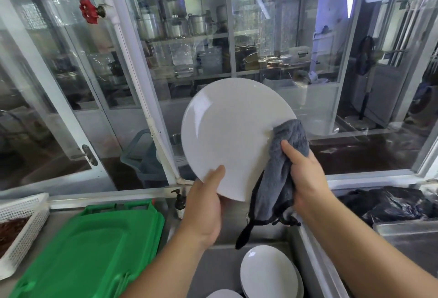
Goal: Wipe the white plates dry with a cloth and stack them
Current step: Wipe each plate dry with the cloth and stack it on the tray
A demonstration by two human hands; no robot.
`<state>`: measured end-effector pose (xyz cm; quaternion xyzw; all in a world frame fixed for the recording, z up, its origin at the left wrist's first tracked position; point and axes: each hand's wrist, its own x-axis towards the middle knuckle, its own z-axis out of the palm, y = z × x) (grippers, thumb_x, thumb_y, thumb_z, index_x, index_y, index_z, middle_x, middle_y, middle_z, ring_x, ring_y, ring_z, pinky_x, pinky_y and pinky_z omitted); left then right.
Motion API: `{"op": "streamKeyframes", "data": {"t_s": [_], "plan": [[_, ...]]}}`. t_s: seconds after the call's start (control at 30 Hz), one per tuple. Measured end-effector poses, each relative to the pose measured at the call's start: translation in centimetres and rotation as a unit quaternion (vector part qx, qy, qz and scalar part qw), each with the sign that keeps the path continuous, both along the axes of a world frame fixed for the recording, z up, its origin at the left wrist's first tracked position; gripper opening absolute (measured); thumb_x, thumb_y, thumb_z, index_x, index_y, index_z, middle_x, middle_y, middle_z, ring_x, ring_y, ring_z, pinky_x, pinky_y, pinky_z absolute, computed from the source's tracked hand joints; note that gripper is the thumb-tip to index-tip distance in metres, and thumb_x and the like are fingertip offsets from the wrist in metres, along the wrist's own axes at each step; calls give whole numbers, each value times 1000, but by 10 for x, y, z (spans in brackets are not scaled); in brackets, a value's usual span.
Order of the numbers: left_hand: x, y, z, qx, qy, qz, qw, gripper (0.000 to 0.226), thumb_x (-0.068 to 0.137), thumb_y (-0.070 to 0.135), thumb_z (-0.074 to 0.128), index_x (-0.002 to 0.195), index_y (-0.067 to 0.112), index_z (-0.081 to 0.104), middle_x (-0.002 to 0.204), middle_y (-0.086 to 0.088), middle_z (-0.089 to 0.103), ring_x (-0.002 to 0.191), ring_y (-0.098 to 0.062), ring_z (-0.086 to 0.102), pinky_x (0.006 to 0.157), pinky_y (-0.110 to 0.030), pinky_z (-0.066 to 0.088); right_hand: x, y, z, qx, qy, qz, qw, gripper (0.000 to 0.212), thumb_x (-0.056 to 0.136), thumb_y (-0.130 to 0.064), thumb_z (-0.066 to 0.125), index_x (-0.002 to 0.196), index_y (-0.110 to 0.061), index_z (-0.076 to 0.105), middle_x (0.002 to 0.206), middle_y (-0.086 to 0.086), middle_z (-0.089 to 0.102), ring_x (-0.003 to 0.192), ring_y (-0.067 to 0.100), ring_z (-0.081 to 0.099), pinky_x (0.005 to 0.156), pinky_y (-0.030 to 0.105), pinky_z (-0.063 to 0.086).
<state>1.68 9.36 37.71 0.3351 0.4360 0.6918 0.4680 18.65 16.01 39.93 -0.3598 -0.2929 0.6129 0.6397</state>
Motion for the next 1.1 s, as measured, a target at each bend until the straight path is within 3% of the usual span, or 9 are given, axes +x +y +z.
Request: {"op": "streamKeyframes", "data": {"t_s": [0.13, 0.27, 0.37, 0.5, 0.63, 0.77, 0.83, 1.0, 1.1], "plan": [[-42, 14, 30, -49, -11, -16, 999, 47, 88, 37, 73, 132, 20, 72, 126, -7, 78, 124, -32, 69, 108, -51, 52, 22, 12, 10, 44, -86, 14, 995, 12, 97, -16, 73, 108, -16, 73, 96, 10, 81, 82, 26, 79, 65, 36, 63], [-54, 24, 48, -91, 113, 15, 989, 20, 104, 40, 63, 105, 29, 79, 105, 0, 83, 102, -29, 78, 87, -51, 63, 28, 16, 19, 70, -120, 37, 990, 5, 95, -12, 74, 99, -14, 74, 89, 12, 80, 70, 22, 76, 56, 30, 59], [-46, 28, 42, -65, 101, 78, 990, 19, 105, 38, 63, 102, 24, 76, 96, 1, 83, 91, -26, 80, 76, -44, 65, 24, 10, 16, 62, -103, 17, 993, 12, 94, -16, 77, 105, -13, 75, 93, 11, 81, 77, 24, 79, 59, 32, 61], [-30, 26, 26, -47, 60, 129, 989, 18, 103, 37, 65, 97, 23, 74, 89, 4, 83, 83, -18, 80, 64, -34, 63, 8, -4, -6, 22, -37, -20, 999, 24, 95, -23, 76, 118, -17, 71, 104, 10, 81, 93, 29, 79, 77, 43, 66], [-3, 19, 14, -22, -12, 159, 987, 20, 95, 44, 64, 90, 34, 81, 92, 3, 83, 83, -18, 81, 66, -34, 64, -14, -20, -26, -30, 62, -19, 997, 30, 98, -24, 72, 128, -19, 66, 111, 9, 80, 101, 30, 77, 86, 47, 63], [15, 15, 3, -9, -60, 185, 981, 20, 91, 48, 61, 92, 45, 80, 101, 2, 83, 96, -24, 80, 89, -51, 63, -28, -31, -37, -52, 102, -3, 993, 21, 99, -25, 70, 119, -17, 71, 107, 10, 81, 98, 31, 78, 82, 47, 63], [20, 13, -2, -13, -62, 188, 980, 20, 92, 49, 59, 93, 47, 79, 103, 4, 83, 97, -22, 80, 93, -52, 62, -30, -33, -41, -62, 97, -9, 993, 21, 99, -24, 70, 118, -16, 71, 105, 11, 81, 97, 32, 78, 83, 49, 64], [7, 8, -12, -52, -17, 107, 993, 20, 106, 21, 60, 115, 31, 74, 106, 9, 82, 94, -9, 79, 81, -35, 58, -6, -17, -37, -74, 27, -28, 997, 29, 98, -20, 72, 126, -13, 69, 108, 15, 79, 99, 35, 77, 86, 45, 62], [-25, 8, -3, -97, 18, 2, 995, 18, 104, 19, 62, 119, 23, 73, 109, 0, 83, 88, -14, 80, 67, -33, 60, 15, -5, -29, -36, -34, -25, 998, 30, 98, -17, 71, 127, -11, 67, 111, 18, 78, 100, 38, 76, 82, 46, 63]]}}
